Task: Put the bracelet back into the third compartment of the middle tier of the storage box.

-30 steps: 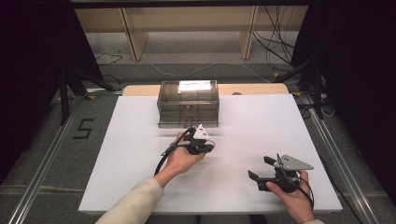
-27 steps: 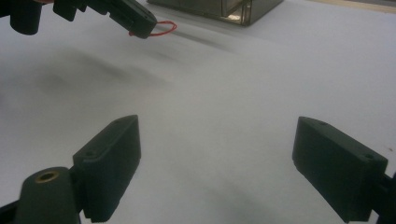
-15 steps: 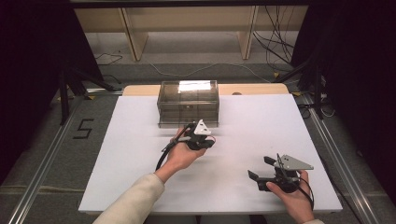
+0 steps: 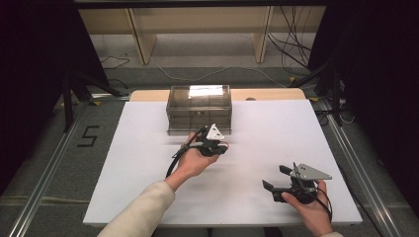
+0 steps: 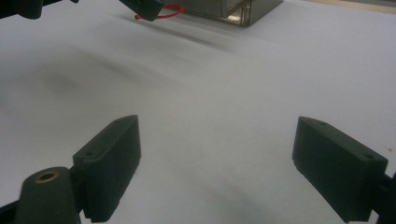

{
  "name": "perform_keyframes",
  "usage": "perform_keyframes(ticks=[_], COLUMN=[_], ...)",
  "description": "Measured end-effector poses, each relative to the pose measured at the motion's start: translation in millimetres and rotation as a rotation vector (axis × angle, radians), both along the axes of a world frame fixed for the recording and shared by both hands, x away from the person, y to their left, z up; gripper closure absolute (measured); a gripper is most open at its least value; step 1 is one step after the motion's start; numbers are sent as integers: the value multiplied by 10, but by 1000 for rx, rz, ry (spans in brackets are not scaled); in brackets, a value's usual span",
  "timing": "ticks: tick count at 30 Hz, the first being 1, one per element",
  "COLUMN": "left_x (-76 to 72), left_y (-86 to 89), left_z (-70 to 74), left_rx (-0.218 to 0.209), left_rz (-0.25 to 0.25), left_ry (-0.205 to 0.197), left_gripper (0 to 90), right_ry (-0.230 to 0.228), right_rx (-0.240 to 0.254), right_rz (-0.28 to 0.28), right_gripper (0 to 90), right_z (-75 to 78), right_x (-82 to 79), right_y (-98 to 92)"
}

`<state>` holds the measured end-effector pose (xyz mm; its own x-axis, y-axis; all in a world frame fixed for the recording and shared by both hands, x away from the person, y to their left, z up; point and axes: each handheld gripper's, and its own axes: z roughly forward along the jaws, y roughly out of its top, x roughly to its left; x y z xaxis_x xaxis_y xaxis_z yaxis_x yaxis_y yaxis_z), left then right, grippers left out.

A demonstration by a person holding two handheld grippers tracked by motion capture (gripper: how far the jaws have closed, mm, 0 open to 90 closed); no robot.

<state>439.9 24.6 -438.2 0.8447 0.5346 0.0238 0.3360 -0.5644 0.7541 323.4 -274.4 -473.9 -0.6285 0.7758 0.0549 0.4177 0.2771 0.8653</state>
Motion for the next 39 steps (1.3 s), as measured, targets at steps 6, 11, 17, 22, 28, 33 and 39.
perform_keyframes(ticks=[6,11,17,22,28,33,39], left_x=[19,33,56,71,90,103,124], left_y=[-1,-10,-10,-8,-14,-24,-26], left_z=[16,35,44,49,66,81,109], left_rx=[-1,2,5,7,11,13,12], left_rz=[6,5,7,10,10,8,13], left_ry=[-3,-4,-5,-6,-8,-10,-17], left_gripper=[899,899,899,899,899,899,899], right_ry=[0,-1,-3,-2,-1,-2,-2], right_rx=[0,1,4,4,6,6,7], right_rz=[-1,-1,-1,-2,-4,-3,-4], right_gripper=[165,165,165,165,166,165,165], right_z=[0,0,-1,-2,-2,-3,-3], right_x=[1,1,5,7,7,8,9], right_y=[0,0,-2,-1,-2,-2,-4])
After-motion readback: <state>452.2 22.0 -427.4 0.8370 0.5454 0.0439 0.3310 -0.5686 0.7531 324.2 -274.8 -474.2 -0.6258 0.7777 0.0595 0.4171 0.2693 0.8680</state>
